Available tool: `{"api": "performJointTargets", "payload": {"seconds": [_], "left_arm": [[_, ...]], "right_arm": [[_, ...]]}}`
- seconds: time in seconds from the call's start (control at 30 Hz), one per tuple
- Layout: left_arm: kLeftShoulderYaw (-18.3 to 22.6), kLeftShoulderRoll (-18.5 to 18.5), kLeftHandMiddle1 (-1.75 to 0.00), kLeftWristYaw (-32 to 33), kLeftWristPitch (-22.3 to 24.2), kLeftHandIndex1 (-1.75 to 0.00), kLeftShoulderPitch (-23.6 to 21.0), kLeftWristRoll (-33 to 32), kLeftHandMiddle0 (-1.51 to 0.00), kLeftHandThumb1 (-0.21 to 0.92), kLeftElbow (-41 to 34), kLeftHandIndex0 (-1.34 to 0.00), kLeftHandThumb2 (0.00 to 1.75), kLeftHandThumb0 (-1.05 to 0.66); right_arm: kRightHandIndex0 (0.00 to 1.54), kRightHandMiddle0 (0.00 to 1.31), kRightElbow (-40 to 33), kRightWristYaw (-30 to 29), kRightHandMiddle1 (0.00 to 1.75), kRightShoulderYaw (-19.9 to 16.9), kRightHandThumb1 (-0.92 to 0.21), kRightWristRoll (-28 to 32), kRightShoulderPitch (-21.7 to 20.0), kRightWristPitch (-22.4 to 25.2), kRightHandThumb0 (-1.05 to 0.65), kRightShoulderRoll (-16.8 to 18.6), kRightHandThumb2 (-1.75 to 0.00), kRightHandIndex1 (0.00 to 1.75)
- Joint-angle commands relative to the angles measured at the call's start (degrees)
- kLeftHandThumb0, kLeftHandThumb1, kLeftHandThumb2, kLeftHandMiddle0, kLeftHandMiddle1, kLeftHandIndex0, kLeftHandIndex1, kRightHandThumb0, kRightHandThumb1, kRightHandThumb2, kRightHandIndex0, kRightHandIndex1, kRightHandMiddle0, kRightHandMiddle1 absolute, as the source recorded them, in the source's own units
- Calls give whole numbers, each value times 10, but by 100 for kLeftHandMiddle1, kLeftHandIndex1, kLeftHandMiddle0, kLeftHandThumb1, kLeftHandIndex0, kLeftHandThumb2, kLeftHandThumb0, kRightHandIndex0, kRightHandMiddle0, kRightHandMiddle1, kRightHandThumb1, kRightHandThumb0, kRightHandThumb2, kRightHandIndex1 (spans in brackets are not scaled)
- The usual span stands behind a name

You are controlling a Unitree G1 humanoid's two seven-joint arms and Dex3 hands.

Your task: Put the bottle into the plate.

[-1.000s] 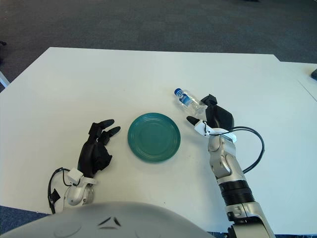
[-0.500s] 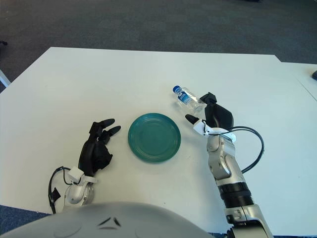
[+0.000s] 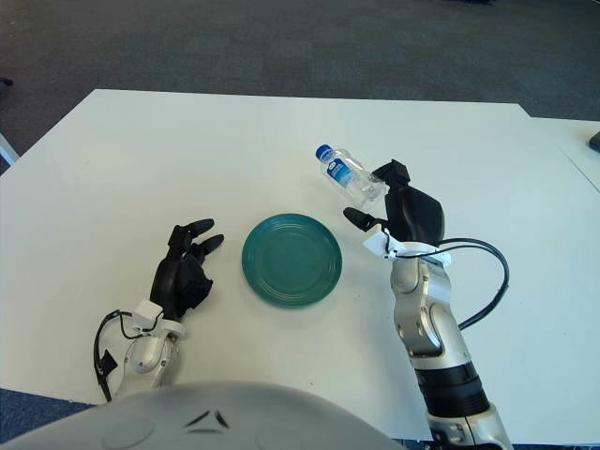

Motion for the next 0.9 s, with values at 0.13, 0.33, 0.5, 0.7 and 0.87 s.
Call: {"api": "performJointTargets", "payload": {"seconds": [0.13, 0.33, 0.5, 0.7, 0.87], "left_arm": [[11, -1, -75, 7, 38, -120, 10, -10, -42, 92, 20, -15, 103, -78], [12, 3, -74, 7, 41, -118, 5, -2, -40, 92, 23, -13, 104, -78], [11, 10, -72, 3, 41, -117, 0, 4, -38, 92, 26, -10, 105, -78], [10, 14, -72, 1, 43, -117, -1, 2, -39, 92, 26, -11, 104, -78], [10, 11, -74, 2, 44, -118, -2, -4, -41, 92, 27, -12, 104, -78]], "right_arm": [[125, 105, -54, 18, 175, -5, -75, -27, 8, 16, -47, 9, -80, 175], [129, 108, -77, 26, 175, -2, -74, -42, 13, 16, -47, 15, -82, 175], [130, 109, -107, 40, 175, 6, -74, -65, 26, 15, -47, 21, -83, 175], [132, 111, -140, 61, 175, 13, -72, -79, 49, 6, -48, 24, -85, 175], [132, 112, -157, 79, 175, 13, -70, -70, 69, -10, -47, 23, -88, 175]]}}
